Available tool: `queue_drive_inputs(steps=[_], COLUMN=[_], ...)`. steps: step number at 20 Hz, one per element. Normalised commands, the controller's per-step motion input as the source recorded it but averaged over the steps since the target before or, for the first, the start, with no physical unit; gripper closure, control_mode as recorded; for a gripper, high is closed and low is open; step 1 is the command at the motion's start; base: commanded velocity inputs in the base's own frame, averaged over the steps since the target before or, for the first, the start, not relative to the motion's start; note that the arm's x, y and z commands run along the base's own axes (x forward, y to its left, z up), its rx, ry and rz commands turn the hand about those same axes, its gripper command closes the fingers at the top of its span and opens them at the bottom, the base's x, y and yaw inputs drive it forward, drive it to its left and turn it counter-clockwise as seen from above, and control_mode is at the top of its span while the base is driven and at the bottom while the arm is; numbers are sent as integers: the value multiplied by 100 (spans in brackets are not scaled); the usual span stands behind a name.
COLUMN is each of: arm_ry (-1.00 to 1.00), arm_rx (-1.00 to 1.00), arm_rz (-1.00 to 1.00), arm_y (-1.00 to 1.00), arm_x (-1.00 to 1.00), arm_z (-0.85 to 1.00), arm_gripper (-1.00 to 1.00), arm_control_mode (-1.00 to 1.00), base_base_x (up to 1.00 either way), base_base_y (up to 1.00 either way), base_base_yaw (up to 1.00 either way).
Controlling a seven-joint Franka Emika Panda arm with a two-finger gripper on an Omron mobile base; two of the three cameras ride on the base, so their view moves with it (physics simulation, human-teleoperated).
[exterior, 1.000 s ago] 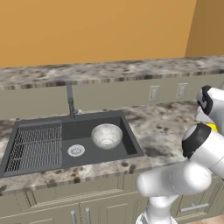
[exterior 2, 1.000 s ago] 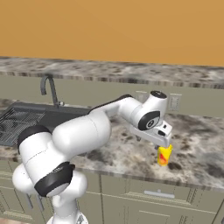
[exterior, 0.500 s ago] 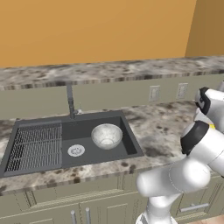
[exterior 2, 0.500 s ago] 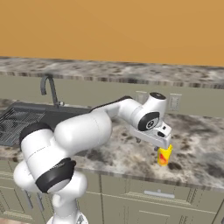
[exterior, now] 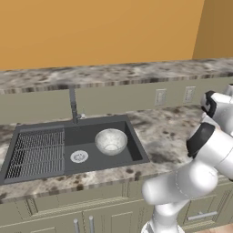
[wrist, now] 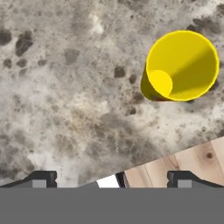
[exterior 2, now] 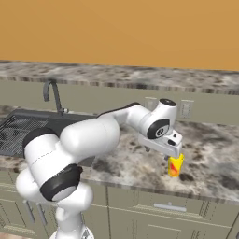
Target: Remove the lime and peach from the sink. Then move the bowl and cup from the counter to the sink for washing.
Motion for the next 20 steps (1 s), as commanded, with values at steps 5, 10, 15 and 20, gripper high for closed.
queue_drive_inputs(steps=[5,10,15,20], arm_ry=[0,0,0,0], arm_rx=[0,0,0,0], arm_rz=[2,4,6,6], arm_y=[-3,-13,-16,-9], arm_x=[12,12,10,9], arm_z=[0,-2,-8,-12], arm_gripper=[-100,-100,-100,-100], arm_control_mode=[-100,-100,-100,-100], base_base_x=[0,0,0,0], base_base_y=[0,0,0,0], base_base_yaw=[0,0,0,0])
